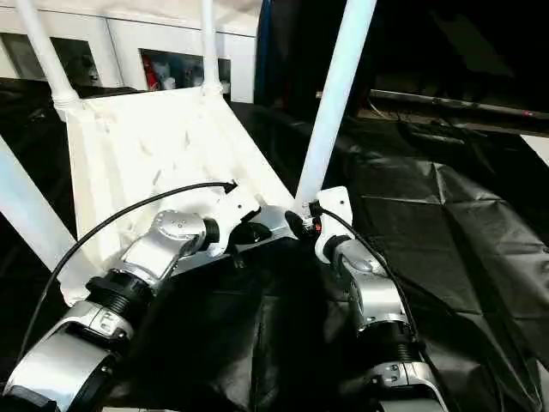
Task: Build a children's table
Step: Rotate leg to tighten
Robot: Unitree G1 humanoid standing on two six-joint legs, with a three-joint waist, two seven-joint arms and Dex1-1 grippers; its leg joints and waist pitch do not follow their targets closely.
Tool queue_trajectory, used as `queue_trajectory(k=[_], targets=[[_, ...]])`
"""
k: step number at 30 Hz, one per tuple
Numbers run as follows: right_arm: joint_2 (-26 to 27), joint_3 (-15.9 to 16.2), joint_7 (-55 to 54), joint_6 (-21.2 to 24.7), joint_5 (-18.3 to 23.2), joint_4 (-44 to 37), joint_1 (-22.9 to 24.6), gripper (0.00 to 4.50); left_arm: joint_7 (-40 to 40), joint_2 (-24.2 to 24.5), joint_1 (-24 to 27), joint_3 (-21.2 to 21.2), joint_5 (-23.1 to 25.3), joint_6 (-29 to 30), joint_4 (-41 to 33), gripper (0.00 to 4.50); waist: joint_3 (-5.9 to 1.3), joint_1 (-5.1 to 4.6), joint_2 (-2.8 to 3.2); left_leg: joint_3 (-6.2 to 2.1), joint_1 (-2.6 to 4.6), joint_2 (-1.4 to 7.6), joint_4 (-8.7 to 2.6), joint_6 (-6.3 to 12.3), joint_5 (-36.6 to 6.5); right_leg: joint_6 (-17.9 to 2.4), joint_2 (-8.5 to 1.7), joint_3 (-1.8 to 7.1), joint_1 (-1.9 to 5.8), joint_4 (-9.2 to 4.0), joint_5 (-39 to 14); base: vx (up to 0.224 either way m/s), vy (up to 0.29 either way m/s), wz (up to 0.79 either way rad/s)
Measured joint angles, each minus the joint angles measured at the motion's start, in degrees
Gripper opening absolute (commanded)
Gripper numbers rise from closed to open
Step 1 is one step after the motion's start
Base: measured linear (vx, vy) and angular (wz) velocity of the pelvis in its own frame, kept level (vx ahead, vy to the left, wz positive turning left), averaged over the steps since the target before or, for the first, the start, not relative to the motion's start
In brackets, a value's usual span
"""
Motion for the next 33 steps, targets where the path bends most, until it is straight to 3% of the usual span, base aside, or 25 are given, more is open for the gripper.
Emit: queue_trajectory(k=[5,12,18,22,23,28,33], targets=[[-4.56,1.81,8.92,-0.50,0.19,-0.60,0.16,3.37,-4.25,1.93,0.13,0.09,-1.47,-1.21,-0.31,0.00,0.05,-0.17,0.00,0.02,-0.12,0.01,-0.10,0.01,-0.02,0.08,0.03,0.00,-0.13,-0.05,-0.05,0.000,0.000,0.00],[-13.90,7.11,30.60,-0.89,3.58,-5.62,2.69,3.37,-22.22,11.27,2.62,-1.31,-5.43,-3.15,-4.82,0.00,0.15,0.09,0.01,0.03,-0.05,0.17,-0.53,0.32,0.18,-0.08,0.23,-0.09,-0.28,0.02,-0.36,0.000,0.000,0.00],[-15.10,9.24,38.24,-0.91,5.19,-5.93,2.73,3.37,-29.90,14.33,3.82,-2.09,-7.14,-2.48,-7.04,0.00,0.29,0.97,0.05,0.15,-0.18,0.04,-0.21,0.38,0.10,-0.11,-0.01,-0.03,-0.20,0.03,-0.35,0.000,0.000,0.00],[-15.73,9.85,40.55,-0.89,5.72,-5.99,2.74,3.37,-31.10,15.33,4.53,-2.19,-7.76,-1.82,-8.19,0.00,0.32,0.83,-0.01,0.16,-0.21,0.03,-0.12,0.17,-0.11,-0.12,-0.03,-0.02,-0.19,0.04,-0.35,0.000,0.000,0.00],[-15.79,9.96,40.69,-0.89,5.81,-5.99,2.74,3.13,-31.14,15.44,4.61,-2.22,-7.78,-1.75,-8.41,0.00,0.33,0.83,-0.02,0.15,-0.20,0.04,-0.13,0.17,-0.10,-0.12,-0.03,-0.03,-0.19,0.06,-0.35,0.000,0.000,0.00],[-15.79,10.26,41.05,-0.86,5.86,-6.13,2.73,2.83,-31.25,15.56,4.67,-2.20,-7.91,-1.25,-8.57,0.00,0.32,0.83,-0.04,0.15,-0.18,0.06,-0.13,0.47,0.08,-0.11,-0.02,-0.05,-0.20,0.09,-0.35,0.000,0.000,0.00],[-15.51,10.00,40.70,-0.23,6.56,-6.13,2.89,2.72,-30.21,15.23,4.90,-2.01,-8.18,-1.40,-8.73,0.00,0.30,0.84,-0.08,0.15,-0.17,0.06,-0.13,0.47,0.08,-0.11,-0.02,-0.05,-0.20,0.10,-0.35,0.000,0.000,0.00]])
